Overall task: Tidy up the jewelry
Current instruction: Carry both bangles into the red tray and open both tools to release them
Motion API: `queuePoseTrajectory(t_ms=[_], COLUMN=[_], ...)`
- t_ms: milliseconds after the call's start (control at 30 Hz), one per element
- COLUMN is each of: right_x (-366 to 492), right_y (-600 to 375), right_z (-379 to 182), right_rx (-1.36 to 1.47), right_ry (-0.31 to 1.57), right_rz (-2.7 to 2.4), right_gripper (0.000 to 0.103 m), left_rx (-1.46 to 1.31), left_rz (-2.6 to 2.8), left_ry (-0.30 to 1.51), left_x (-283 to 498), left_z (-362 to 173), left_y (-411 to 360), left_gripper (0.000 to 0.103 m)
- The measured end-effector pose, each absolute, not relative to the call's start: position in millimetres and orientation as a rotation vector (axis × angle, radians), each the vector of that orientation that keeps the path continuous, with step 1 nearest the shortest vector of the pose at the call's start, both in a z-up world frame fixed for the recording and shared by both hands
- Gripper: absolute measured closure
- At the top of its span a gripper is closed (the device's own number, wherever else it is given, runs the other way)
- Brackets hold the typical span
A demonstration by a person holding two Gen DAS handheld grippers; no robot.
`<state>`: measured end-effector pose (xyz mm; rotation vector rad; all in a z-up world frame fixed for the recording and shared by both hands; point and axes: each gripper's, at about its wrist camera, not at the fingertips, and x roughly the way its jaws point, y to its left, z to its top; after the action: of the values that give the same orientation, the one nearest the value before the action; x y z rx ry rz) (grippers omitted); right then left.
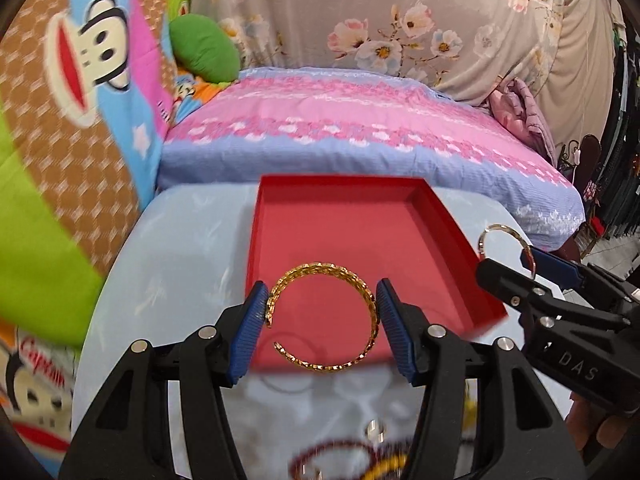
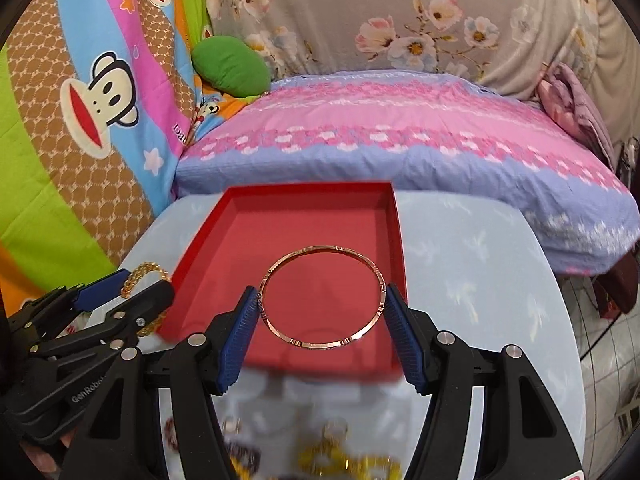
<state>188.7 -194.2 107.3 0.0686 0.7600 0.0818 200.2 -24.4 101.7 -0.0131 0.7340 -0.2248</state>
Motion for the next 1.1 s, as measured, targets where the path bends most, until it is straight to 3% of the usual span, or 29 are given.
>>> queuePoseTrajectory(t_ms=[467, 900, 1100], right_x=[335.9, 361.5, 358.4], right_y=[-195.7, -195.8, -196.8], right_z=[72.5, 45.6, 47.4], right_rx=[0.032, 0.051, 0.049], right_ry=[0.869, 0.937, 0.927], right_rz=[0.065, 0.050, 0.039], right_gripper=[0.042, 0.041, 0.040], left_rx=[-0.017, -0.006, -0.003], left_rz=[-0.211, -0.190, -0.164], left_ry=[0.858, 0.931, 0.924], left_x=[349.9, 380.6, 379.2], left_z=[61.7, 42.8, 43.0], left_y=[-39.1, -42.3, -40.5], left_gripper=[0.050, 0.049, 0.041])
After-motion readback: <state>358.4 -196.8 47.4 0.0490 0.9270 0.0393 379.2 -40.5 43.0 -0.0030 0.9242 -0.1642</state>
